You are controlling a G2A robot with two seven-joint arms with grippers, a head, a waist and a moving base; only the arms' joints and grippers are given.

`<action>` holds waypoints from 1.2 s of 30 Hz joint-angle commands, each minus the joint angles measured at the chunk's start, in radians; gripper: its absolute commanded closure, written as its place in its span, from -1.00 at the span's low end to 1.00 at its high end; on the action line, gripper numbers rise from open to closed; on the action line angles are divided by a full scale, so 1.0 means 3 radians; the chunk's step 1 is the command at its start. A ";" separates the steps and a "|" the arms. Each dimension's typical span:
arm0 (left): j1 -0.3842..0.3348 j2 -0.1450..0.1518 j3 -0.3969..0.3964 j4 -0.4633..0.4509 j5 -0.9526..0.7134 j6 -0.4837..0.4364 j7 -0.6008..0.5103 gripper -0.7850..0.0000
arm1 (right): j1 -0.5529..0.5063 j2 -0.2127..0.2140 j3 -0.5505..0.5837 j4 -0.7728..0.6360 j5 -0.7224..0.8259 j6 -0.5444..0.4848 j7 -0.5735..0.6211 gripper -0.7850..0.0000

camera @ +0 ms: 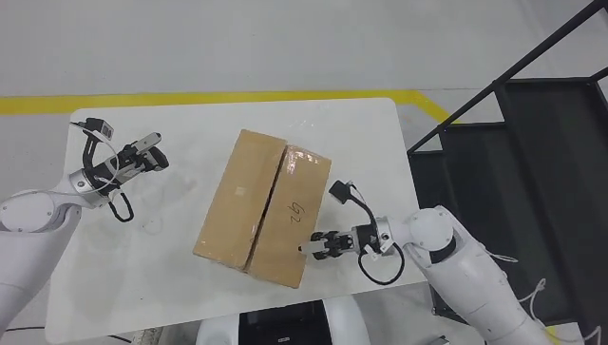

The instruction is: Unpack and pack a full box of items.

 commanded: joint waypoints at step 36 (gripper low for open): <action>0.0000 0.0000 0.0000 0.0000 0.0000 0.0000 0.0000 -1.00 | 0.0151 0.0053 -0.0242 0.0102 -0.0439 -0.0107 0.0159 -1.00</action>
